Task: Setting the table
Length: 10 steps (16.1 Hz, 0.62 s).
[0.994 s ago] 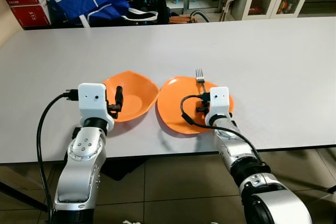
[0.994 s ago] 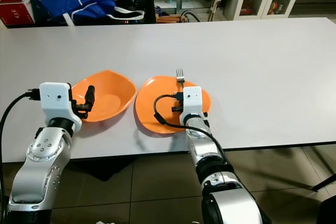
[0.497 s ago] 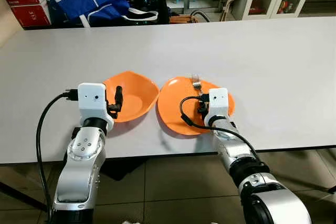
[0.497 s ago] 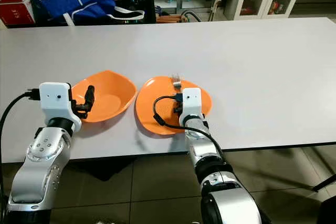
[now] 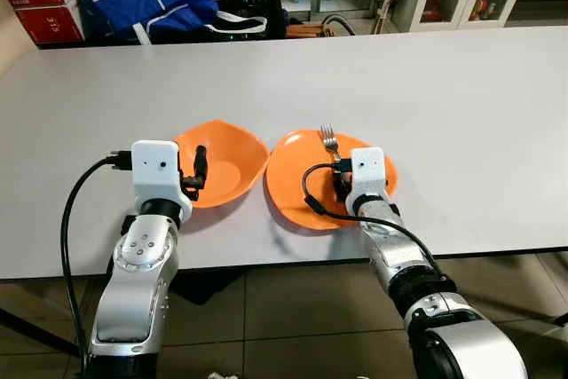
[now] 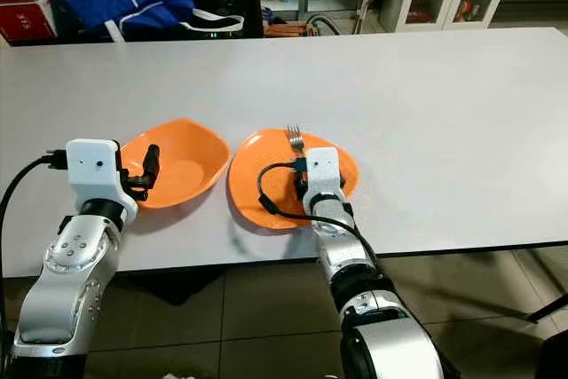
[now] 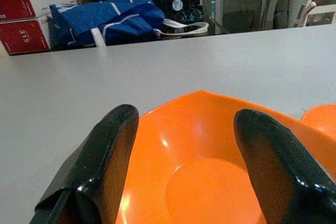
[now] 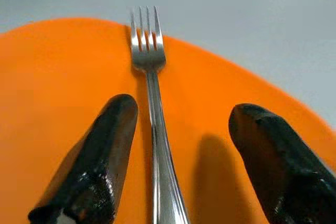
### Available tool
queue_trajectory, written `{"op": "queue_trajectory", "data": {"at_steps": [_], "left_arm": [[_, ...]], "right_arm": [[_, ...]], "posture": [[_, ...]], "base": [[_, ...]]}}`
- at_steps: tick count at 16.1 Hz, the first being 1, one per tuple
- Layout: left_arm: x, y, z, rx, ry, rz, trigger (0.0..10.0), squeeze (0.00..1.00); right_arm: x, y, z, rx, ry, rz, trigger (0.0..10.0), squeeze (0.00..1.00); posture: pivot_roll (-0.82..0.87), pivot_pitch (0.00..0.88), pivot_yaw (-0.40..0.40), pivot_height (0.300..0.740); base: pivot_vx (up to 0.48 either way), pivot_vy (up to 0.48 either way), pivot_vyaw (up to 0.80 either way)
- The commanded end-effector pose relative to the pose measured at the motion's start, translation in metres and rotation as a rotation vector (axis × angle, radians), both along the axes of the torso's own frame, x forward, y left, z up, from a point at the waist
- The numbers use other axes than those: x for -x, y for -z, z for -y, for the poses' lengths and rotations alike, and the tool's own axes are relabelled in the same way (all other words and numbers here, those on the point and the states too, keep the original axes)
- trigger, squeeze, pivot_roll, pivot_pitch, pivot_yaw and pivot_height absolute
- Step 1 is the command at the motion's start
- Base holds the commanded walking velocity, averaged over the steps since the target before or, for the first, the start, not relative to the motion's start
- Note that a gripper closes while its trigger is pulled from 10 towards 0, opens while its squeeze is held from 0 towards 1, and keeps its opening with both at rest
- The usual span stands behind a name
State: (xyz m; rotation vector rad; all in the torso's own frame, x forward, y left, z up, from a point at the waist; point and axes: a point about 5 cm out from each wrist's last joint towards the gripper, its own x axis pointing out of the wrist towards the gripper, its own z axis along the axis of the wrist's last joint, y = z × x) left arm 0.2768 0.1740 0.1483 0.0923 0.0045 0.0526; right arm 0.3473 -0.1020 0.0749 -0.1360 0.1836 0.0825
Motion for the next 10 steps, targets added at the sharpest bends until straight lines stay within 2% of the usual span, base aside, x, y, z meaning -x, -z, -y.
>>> {"op": "queue_trajectory", "data": {"at_steps": [1,5,8,10], "left_arm": [[-0.002,-0.003,0.001,-0.015,0.003,0.013,10.0,0.0],[-0.003,-0.003,0.002,-0.014,0.006,0.015,10.0,0.0],[-0.001,0.0,0.0,-0.013,0.003,0.007,10.0,0.0],[0.002,0.004,-0.004,-0.004,-0.009,-0.005,10.0,0.0]], "right_arm": [[-0.004,-0.016,-0.004,0.003,-0.024,0.089,10.0,0.0],[-0.008,-0.046,-0.002,0.037,-0.04,0.272,10.0,0.0],[-0.005,-0.055,0.017,0.06,0.014,0.343,10.0,0.0],[0.005,-0.053,0.035,0.082,0.055,0.357,10.0,0.0]], "posture": [[-0.05,0.0,0.077,0.74],[-0.05,0.0,0.071,0.74],[-0.06,0.0,0.069,0.74],[-0.07,0.0,0.063,0.74]], "base": [[0.0,0.0,0.0],[0.0,0.0,0.0],[0.0,0.0,0.0],[0.0,0.0,0.0]]}}
